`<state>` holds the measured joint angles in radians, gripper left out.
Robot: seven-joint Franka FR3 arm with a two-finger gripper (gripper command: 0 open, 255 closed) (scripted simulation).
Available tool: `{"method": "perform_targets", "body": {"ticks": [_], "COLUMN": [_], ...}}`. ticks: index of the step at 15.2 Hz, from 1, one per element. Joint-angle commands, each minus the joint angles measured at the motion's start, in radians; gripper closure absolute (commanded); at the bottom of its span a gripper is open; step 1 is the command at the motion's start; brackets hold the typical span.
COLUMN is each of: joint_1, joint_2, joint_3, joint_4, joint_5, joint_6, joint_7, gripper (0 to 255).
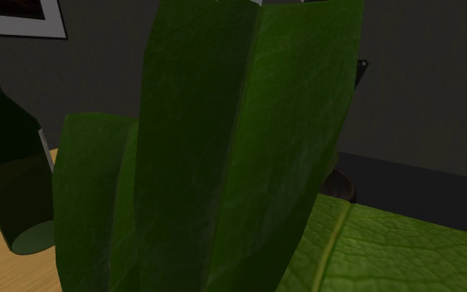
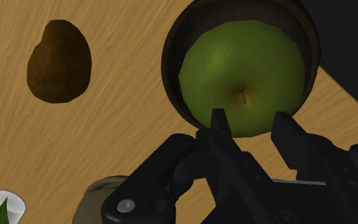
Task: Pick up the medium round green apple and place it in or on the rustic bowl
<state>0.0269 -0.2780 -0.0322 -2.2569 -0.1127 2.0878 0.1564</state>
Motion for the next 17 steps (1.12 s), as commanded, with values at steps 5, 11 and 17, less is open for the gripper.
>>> {"method": "perform_targets", "body": {"ticks": [5,11,17], "joint_1": [0.000,0.005,0.005], "joint_2": [0.000,-0.038,-0.037], "joint_3": [0.000,0.008,0.008], "joint_4": [0.000,0.091,0.091], "joint_5": [0.000,0.007,0.007], "joint_6": [0.000,-0.129,-0.129], "joint_7": [0.000,-0.003,-0.003], "gripper": [0,0,0]}}
